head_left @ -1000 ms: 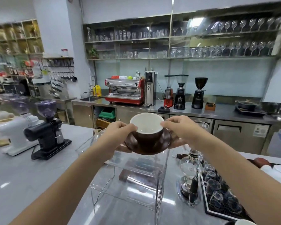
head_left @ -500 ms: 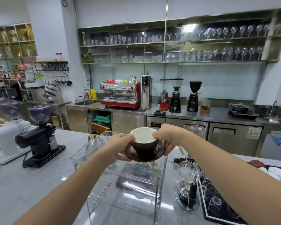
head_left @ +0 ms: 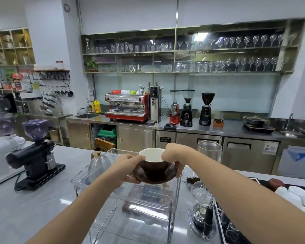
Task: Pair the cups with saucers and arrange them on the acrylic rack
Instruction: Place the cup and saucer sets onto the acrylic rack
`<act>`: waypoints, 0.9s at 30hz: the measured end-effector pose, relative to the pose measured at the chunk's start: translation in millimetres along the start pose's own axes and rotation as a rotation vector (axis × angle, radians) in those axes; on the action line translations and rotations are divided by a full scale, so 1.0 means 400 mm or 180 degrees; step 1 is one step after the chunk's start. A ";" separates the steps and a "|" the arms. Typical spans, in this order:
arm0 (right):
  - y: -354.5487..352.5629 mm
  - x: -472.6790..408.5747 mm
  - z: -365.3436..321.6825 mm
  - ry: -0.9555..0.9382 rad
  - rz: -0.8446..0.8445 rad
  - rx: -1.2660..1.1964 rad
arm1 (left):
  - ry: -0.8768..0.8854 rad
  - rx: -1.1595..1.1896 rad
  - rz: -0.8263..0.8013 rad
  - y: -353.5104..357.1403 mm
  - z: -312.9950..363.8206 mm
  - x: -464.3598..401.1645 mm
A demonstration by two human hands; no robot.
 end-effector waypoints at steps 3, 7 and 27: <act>-0.001 0.004 -0.005 -0.0022 0.0017 0.0083 | 0.0031 -0.0039 -0.0020 -0.001 0.003 -0.002; -0.013 0.015 -0.007 -0.0054 0.0152 0.0135 | 0.0068 -0.0164 -0.0043 -0.005 0.006 0.000; -0.118 0.072 -0.007 -0.0654 0.0624 -0.0191 | 0.1183 -0.1039 0.1114 -0.051 0.100 0.013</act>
Point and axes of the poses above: each hand's wrist, its own x-axis away from the middle knuckle, its own y-axis out of the palm, z = x × y, the point moved 10 cm from there along -x, towards the middle knuckle, and after that the axes turned 8 degrees about z, right-handed, at the moved point
